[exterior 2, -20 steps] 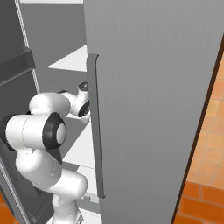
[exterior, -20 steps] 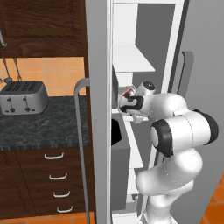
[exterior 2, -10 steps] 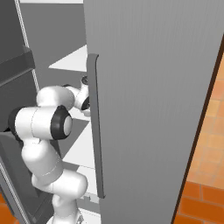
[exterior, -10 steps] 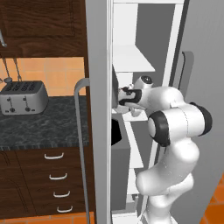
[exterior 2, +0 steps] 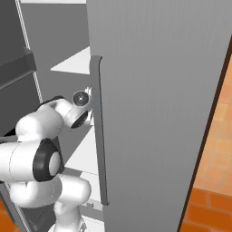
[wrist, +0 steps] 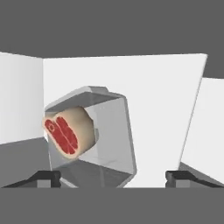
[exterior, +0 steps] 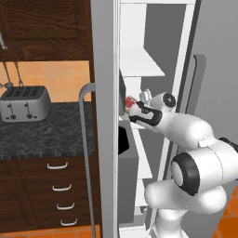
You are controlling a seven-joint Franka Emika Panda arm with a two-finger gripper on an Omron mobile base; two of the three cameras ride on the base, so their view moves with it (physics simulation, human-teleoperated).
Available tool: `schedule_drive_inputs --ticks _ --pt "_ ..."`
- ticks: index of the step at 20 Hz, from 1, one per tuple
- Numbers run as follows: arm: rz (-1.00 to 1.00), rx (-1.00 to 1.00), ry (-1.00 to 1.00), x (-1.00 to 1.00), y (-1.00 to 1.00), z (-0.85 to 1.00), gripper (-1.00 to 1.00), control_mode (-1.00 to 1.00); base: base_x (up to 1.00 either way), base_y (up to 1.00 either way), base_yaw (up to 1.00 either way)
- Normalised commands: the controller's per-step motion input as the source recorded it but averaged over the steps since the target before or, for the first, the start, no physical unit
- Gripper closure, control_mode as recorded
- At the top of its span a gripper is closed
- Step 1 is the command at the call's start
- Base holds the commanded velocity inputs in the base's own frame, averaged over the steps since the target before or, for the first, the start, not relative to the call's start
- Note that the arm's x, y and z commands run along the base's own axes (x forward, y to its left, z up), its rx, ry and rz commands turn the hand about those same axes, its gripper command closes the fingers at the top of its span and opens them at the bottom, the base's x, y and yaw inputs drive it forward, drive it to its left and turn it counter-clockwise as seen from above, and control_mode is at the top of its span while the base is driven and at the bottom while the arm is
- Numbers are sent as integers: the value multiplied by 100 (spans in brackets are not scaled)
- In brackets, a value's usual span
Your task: Take the meat container that has the steak and place it on the second highest rack of the freezer. Then take the vegetable container that has the corn and bell pepper and place it on the highest rack of the freezer.
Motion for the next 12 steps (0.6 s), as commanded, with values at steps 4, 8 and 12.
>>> schedule_drive_inputs --ticks 4,8,12 --pt "0 8 -13 -77 -13 100 -100 -100 0 0 0" --pt "0 9 6 -99 0 89 -100 -100 0 0 0" --pt "1 8 13 -100 0 90 -100 -100 0 0 0"
